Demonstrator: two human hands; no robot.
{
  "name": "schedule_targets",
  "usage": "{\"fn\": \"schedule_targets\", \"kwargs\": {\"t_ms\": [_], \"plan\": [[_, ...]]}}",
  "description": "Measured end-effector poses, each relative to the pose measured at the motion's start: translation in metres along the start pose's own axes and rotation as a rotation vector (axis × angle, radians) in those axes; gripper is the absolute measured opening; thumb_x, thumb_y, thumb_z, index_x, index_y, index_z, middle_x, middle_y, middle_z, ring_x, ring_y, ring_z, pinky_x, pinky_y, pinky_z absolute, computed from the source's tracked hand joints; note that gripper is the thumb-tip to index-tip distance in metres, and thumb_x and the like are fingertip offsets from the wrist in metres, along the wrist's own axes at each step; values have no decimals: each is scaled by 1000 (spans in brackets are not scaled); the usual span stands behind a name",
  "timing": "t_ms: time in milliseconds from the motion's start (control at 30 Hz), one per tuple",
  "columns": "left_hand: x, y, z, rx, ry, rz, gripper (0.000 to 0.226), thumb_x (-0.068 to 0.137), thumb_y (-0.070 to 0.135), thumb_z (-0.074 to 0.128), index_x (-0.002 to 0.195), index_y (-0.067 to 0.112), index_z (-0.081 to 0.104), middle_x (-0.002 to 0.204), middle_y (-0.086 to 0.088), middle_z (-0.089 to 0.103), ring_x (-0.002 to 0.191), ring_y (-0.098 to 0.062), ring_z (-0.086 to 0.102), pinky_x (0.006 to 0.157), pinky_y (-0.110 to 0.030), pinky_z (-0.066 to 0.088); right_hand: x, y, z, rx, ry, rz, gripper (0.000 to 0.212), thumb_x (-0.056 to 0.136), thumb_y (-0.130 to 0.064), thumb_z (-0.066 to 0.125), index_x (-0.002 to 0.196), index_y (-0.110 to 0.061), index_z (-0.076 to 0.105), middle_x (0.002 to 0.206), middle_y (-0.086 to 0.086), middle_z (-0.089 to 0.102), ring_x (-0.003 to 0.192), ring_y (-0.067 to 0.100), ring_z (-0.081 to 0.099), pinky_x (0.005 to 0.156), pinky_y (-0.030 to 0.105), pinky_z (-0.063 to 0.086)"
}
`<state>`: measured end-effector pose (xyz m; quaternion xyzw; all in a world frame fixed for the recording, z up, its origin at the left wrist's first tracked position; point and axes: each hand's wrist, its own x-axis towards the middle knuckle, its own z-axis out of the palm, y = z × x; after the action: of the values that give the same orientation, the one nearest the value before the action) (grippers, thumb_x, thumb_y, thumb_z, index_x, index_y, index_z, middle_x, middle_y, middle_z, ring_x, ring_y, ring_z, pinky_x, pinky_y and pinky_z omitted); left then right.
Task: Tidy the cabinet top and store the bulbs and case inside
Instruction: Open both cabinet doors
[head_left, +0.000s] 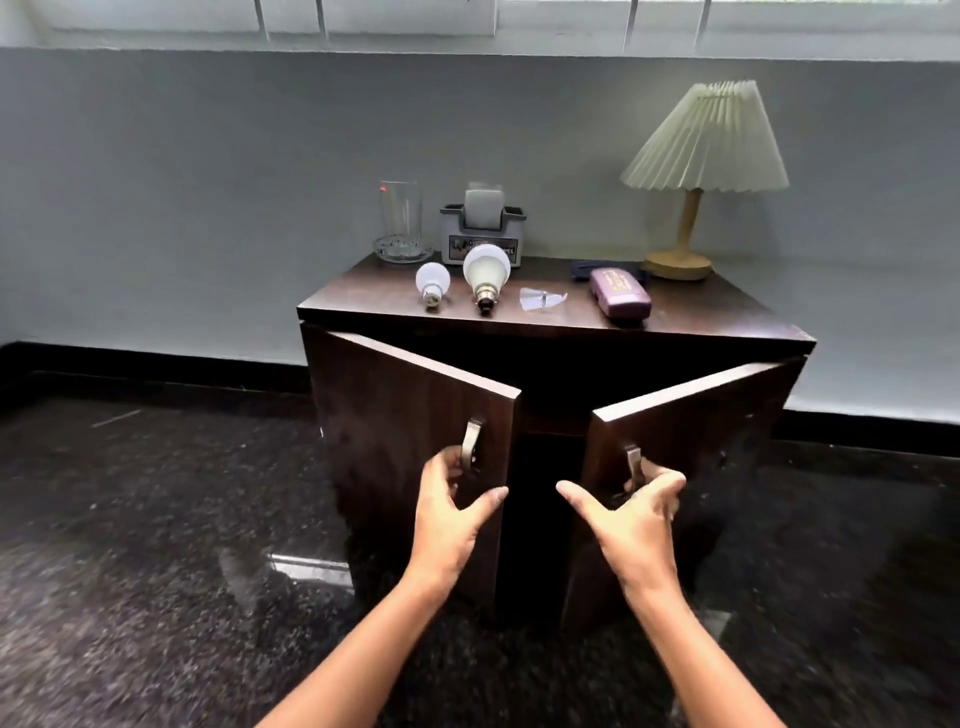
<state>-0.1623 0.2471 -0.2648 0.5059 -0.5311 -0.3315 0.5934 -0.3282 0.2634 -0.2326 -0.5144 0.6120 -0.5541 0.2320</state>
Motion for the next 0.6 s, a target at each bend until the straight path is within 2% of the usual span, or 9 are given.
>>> {"fn": "schedule_targets", "kwargs": {"t_ms": [133, 267, 367, 500, 600], "plan": [[-20, 8, -19, 18, 71, -64, 62, 51, 48, 82, 99, 37, 44, 114, -1, 51, 109, -18, 51, 101, -41, 43, -15, -3, -13, -34, 108, 6, 82, 57, -27, 85, 110, -7, 26, 112, 2, 29, 106, 16, 27, 83, 28, 31], [-38, 22, -39, 131, 224, -88, 72, 55, 33, 86, 108, 11, 41, 113, -3, 41, 114, -20, 39, 103, -33, 36, -24, -4, -26, -98, 202, 15, 65, 66, -15, 77, 108, -6, 28, 119, 17, 38, 115, 31, 31, 86, 36, 34], [-43, 27, -55, 255, 319, -69, 72, 55, 29, 86, 104, 1, 43, 111, -14, 47, 113, -26, 39, 100, -37, 36, -29, -4, -33, -152, 293, 24, 57, 64, -4, 71, 105, -3, 31, 119, 26, 38, 115, 39, 32, 98, 47, 31], [-51, 27, -77, 358, 386, 4, 57, 61, 15, 83, 99, -5, 46, 103, -22, 50, 104, -35, 47, 92, -42, 39, -38, -5, -49, -166, 400, 32, 61, 60, 5, 72, 110, 4, 37, 120, 33, 35, 113, 39, 35, 95, 40, 32], [-58, 25, -97, 401, 437, 56, 52, 62, 8, 81, 102, -6, 49, 103, -23, 51, 97, -36, 51, 87, -40, 41, -47, -6, -65, -125, 477, -28, 56, 63, 13, 69, 112, 5, 42, 121, 35, 35, 97, 33, 46, 87, 30, 38]]}}
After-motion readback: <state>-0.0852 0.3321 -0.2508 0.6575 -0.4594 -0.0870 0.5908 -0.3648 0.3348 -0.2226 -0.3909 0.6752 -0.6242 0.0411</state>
